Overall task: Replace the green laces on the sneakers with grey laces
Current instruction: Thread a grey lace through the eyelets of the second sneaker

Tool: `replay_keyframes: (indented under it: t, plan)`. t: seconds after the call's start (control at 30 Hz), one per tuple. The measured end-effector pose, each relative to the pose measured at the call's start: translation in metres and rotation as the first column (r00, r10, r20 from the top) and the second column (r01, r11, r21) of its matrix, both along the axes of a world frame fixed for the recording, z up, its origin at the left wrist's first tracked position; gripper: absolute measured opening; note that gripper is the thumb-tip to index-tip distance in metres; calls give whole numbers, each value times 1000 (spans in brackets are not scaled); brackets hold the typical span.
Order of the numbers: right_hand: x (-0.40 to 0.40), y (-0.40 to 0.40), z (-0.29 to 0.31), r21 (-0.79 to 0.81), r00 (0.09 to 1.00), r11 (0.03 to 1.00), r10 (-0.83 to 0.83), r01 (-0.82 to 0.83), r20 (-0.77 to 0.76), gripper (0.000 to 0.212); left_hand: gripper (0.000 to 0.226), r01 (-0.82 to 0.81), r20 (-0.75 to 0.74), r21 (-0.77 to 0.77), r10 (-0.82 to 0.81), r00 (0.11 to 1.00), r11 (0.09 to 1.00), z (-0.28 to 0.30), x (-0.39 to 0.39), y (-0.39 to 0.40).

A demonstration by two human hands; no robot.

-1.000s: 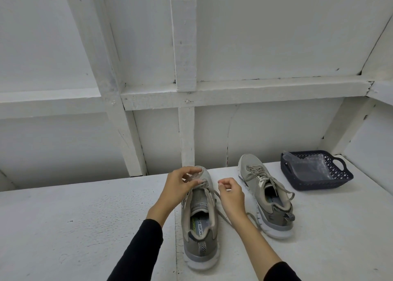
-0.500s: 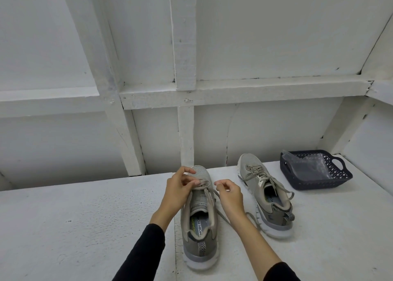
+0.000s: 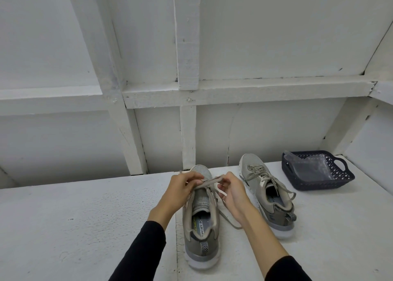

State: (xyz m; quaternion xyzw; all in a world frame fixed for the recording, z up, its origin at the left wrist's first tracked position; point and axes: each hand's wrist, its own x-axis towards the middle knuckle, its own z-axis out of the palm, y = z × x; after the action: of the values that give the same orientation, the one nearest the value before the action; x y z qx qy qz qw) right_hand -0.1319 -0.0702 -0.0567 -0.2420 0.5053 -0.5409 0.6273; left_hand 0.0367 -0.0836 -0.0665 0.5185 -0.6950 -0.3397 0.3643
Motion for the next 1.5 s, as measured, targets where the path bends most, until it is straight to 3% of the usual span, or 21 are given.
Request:
replay_keyframes:
  t: [0.2,0.3,0.4,0.47,0.57,0.67,0.83,1.0,1.3,1.4,1.5]
  plan:
    - [-3,1,5,-63,996,997,-37,32,-86,24,14,46,-64,47,-43,997,998,4,0,-1]
    - [-9,1,3,-133,994,990,-49,36,-94,15,29,63,-164,112,-44,986,992,2,5,0]
    - [-16,2,2,-203,948,976,7,-75,-319,14,37,58,-344,236,27,939,970,5,10,0]
    - [-20,4,0,-237,888,950,78,-205,-454,23,42,3,-462,329,158,873,944,5,12,-3]
    - [-21,8,-3,-298,862,900,143,-317,-486,31,44,-49,-635,482,388,668,875,0,18,-12]
    - [-23,9,-1,-330,855,881,141,-338,-499,16,42,-8,-710,566,492,504,824,-7,26,-14]
    - [-30,8,2,-317,775,867,116,-384,-621,13,43,12,-720,597,529,448,802,-12,27,-13]
    - [-29,9,12,-347,807,839,169,-419,-566,4,45,61,-773,541,467,429,839,4,22,-14]
    - [-30,9,24,-302,773,856,163,-420,-613,24,31,80,-842,472,422,336,878,16,27,-7]
    - [-30,7,27,-307,855,875,198,-374,-479,34,33,104,-877,471,451,167,876,12,32,-5]
    - [-34,4,30,-362,975,906,190,-219,-114,29,34,113,-881,467,472,-27,877,7,37,-6]
